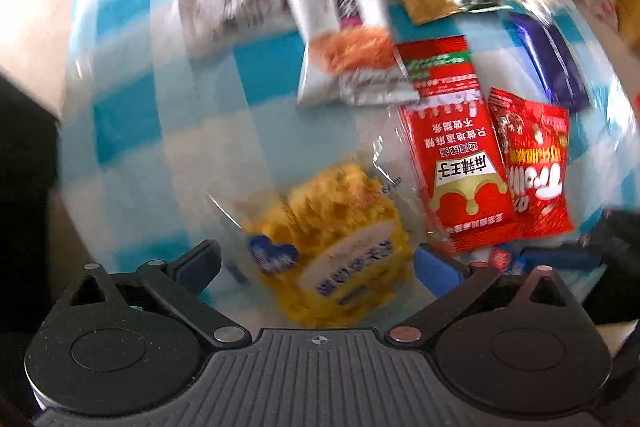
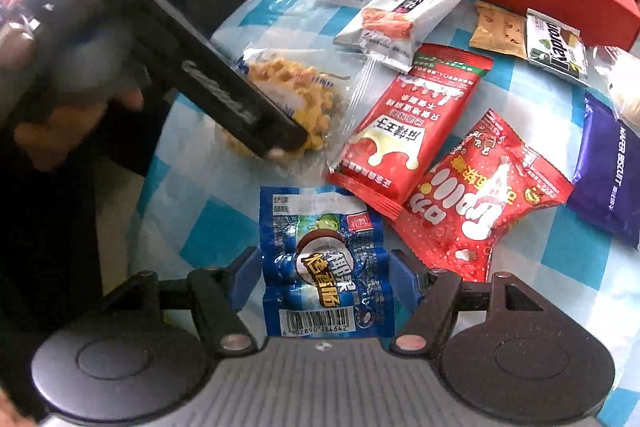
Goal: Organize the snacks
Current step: 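Close the left tool on the yellow waffle bag and lift it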
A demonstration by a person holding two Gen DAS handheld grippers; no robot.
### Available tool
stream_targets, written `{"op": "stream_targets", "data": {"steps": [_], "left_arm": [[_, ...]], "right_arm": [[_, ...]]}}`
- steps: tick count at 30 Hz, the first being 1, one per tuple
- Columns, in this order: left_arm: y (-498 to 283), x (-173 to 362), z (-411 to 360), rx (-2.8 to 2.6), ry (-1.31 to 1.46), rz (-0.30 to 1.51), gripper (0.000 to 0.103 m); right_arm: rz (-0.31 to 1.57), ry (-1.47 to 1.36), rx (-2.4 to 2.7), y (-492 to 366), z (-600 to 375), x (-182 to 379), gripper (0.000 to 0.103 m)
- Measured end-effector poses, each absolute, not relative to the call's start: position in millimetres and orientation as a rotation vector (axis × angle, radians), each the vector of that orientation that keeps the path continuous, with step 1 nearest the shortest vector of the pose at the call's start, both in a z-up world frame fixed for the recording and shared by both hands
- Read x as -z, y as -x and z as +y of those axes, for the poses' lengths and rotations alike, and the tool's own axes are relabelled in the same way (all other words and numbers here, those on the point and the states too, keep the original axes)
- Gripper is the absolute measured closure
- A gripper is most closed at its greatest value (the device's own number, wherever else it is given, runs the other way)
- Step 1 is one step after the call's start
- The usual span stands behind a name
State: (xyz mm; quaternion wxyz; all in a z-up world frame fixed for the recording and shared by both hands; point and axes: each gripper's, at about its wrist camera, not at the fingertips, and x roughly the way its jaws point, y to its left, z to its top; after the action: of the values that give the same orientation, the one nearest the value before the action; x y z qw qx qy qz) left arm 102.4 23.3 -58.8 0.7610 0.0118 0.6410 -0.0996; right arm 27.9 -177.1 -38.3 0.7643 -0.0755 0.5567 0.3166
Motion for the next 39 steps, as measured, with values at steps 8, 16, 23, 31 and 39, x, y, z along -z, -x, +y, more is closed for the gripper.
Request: {"op": "stream_targets", "data": {"steps": [8, 16, 23, 31, 39], "left_arm": [[-93.9, 68.8, 7.0, 0.064, -0.014, 1.329, 0.000], [-72.8, 55.4, -5.1, 0.023, 0.040, 1.258, 0.020], [-61.2, 33.0, 5.0, 0.026, 0.077, 1.246, 0.034], [-63.6, 32.9, -3.6, 0.091, 0.004, 1.259, 0.031], [-77.0, 59.2, -21.9, 0.190, -0.158, 1.317, 0.013]], "right_arm": [[1.184, 0.161, -0.668, -29.8, -188.7, 31.4, 0.037], [1.132, 0.130, -0.643, -22.7, -199.9, 21.7, 0.037], [1.073, 0.107, -0.631, -16.3, -208.8, 10.1, 0.037], [1.082, 0.135, -0.588, -23.3, -206.6, 13.1, 0.037], [1.170, 0.214, -0.614, -33.3, -190.8, 43.7, 0.040]]}}
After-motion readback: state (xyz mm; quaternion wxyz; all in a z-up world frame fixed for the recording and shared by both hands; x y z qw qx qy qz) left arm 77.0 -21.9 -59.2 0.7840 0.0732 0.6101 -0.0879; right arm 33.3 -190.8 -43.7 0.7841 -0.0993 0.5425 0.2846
